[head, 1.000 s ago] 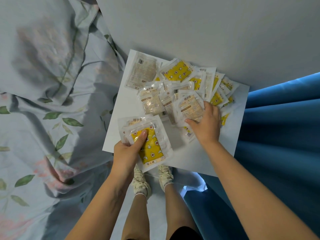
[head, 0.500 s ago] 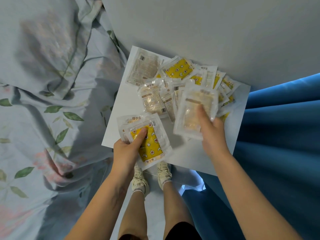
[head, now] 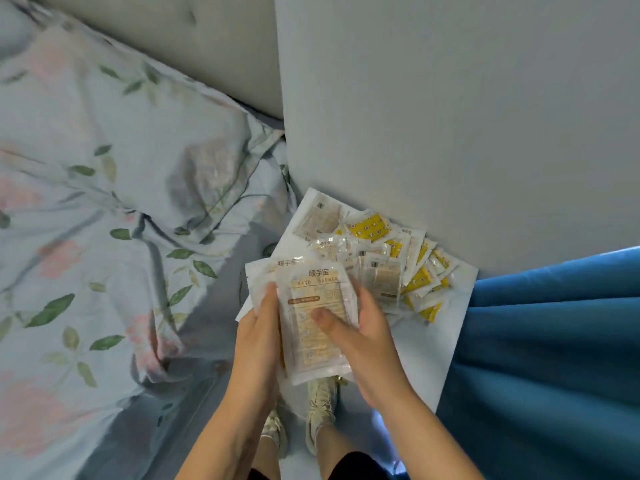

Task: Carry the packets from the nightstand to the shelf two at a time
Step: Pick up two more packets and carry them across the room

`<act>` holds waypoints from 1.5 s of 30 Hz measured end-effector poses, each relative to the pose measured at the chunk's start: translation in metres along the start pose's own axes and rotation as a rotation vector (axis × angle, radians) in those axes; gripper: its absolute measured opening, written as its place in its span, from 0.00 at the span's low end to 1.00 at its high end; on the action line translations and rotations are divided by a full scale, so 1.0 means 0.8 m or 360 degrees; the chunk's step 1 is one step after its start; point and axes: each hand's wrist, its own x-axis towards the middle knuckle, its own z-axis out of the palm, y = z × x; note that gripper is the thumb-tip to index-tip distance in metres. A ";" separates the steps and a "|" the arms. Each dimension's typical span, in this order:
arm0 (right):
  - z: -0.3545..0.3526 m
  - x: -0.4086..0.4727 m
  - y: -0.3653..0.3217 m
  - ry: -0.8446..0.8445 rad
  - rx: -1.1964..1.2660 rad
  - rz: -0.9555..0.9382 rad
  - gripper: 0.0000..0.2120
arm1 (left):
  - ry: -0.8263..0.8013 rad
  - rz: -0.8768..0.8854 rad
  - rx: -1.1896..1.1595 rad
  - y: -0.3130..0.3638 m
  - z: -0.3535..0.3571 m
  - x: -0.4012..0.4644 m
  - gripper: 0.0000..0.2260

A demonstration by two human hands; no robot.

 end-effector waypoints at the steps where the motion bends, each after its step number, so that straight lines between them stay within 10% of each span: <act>1: 0.008 -0.010 -0.012 -0.0088 -0.0058 0.0004 0.25 | 0.0014 0.0019 -0.0046 0.009 -0.005 -0.016 0.17; 11: 0.149 -0.157 -0.067 -0.0482 -0.0233 -0.0052 0.10 | 0.0491 0.0363 -0.0491 0.073 -0.152 -0.207 0.17; 16: 0.261 -0.274 -0.043 -0.0941 -0.0357 -0.0009 0.18 | 0.0765 0.0576 -0.0548 0.068 -0.279 -0.334 0.09; 26: 0.433 -0.556 0.123 -0.1709 -0.0659 0.0278 0.12 | 0.1513 0.0667 -0.1145 -0.059 -0.511 -0.599 0.12; 45: 0.756 -0.830 0.409 -0.2114 -0.1187 0.0657 0.13 | 0.2388 0.0672 -0.1703 -0.255 -0.893 -0.844 0.12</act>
